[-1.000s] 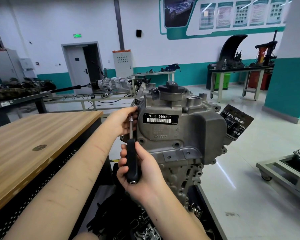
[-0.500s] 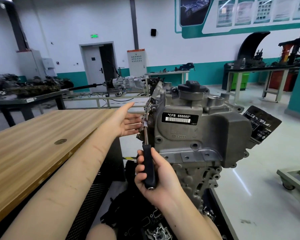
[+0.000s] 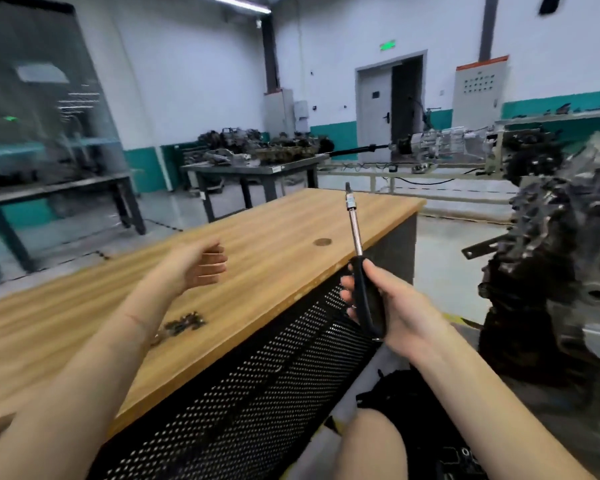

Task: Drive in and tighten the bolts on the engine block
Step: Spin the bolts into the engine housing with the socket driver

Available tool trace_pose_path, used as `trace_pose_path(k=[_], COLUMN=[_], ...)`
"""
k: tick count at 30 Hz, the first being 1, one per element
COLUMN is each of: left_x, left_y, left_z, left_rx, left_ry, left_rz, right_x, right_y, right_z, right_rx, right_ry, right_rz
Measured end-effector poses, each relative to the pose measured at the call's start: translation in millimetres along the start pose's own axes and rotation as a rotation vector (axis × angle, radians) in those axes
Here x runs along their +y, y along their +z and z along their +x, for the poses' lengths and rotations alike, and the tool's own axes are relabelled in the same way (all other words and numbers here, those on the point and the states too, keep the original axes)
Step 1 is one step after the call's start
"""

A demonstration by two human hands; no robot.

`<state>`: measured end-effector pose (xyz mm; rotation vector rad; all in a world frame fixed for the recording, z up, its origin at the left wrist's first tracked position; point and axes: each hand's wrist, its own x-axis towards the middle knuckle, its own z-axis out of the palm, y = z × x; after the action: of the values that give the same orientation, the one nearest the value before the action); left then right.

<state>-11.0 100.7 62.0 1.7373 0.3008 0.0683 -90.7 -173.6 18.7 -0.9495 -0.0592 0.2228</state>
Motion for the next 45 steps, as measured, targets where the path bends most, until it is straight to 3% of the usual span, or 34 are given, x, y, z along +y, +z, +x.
trace_pose_path(k=[4, 10, 15, 21, 23, 25, 28, 31, 36, 45], left_x=[-52.7, -100.7, -116.9, -126.8, -127.8, -121.5, -88.1, -52.6, -29.4, -21.1], left_y=[-63.3, -57.5, -35.5, -30.8, -29.2, -22.8, -3.4, 18.2, 49.6, 66.5], left_z=[2.7, 5.5, 17.0, 26.4, 25.0, 22.2, 14.1, 0.2, -17.8, -24.4], left_rx=[0.193, 0.091, 0.2, 0.227, 0.283, 0.307, 0.101, -0.141, -0.411, -0.464], left_ry=[0.032, 0.164, 0.308, 0.357, 0.394, 0.394, 0.216, 0.119, 0.055, 0.061], left_rz=[0.384, 1.002, 1.196, 1.214, 1.122, 0.76, -0.079, -0.521, -0.667, -0.68], right_x=[21.9, 41.0, 42.4, 40.6, 41.4, 42.8, 44.0, 44.4, 41.4, 34.7], right_y=[17.5, 18.7, 9.5, 1.6, -0.1, -1.9, -4.7, -7.3, -12.0, -11.8], right_z=[20.5, 27.3, 25.4, 21.9, 21.7, 21.7, 21.6, 18.8, 9.2, 8.0], right_rx=[-0.086, -0.107, -0.06, -0.035, -0.038, -0.039, -0.033, -0.03, -0.027, -0.058], right_ry=[0.024, 0.074, 0.086, 0.074, 0.07, 0.066, 0.049, 0.022, -0.094, -0.275], right_rz=[-0.092, -0.068, -0.066, -0.05, -0.055, -0.07, -0.11, -0.154, -0.309, -0.634])
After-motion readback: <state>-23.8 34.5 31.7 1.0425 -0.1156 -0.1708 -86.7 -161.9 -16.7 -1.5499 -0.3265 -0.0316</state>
